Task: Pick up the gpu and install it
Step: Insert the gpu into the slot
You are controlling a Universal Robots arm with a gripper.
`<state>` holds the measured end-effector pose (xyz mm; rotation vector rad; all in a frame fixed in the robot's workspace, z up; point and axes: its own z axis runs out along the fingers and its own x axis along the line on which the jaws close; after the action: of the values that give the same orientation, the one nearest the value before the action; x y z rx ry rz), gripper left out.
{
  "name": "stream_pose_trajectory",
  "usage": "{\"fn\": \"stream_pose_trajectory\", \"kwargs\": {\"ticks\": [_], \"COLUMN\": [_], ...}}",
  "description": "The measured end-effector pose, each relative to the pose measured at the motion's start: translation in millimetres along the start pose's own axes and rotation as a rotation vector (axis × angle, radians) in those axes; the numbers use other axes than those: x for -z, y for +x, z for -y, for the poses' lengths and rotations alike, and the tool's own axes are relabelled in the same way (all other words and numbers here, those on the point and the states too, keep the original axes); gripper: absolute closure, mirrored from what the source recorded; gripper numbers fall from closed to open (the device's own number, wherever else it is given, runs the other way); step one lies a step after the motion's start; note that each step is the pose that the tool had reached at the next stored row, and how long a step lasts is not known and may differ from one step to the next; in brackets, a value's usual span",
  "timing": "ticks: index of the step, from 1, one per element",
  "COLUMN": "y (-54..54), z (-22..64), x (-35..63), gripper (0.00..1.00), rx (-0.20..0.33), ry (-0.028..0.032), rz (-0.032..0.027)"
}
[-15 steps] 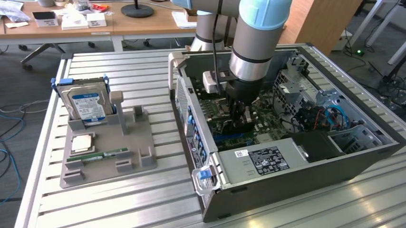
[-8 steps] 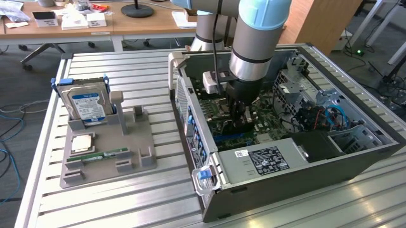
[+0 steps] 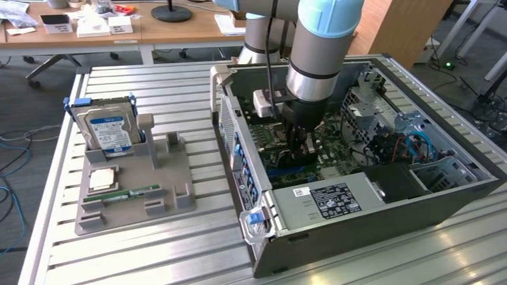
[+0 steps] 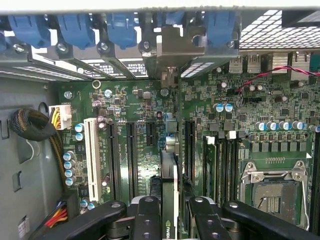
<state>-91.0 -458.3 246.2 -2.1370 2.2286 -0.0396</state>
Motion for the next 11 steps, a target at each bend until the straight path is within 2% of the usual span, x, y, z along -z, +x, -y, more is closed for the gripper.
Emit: {"fn": "stream_pose_trajectory", "kwargs": {"ticks": [11], "y": [0.0], "z": [0.0], "x": [-0.1], "gripper": [0.74], "rx": [0.039], "ry": [-0.0003], "rz": [0.0021]}}
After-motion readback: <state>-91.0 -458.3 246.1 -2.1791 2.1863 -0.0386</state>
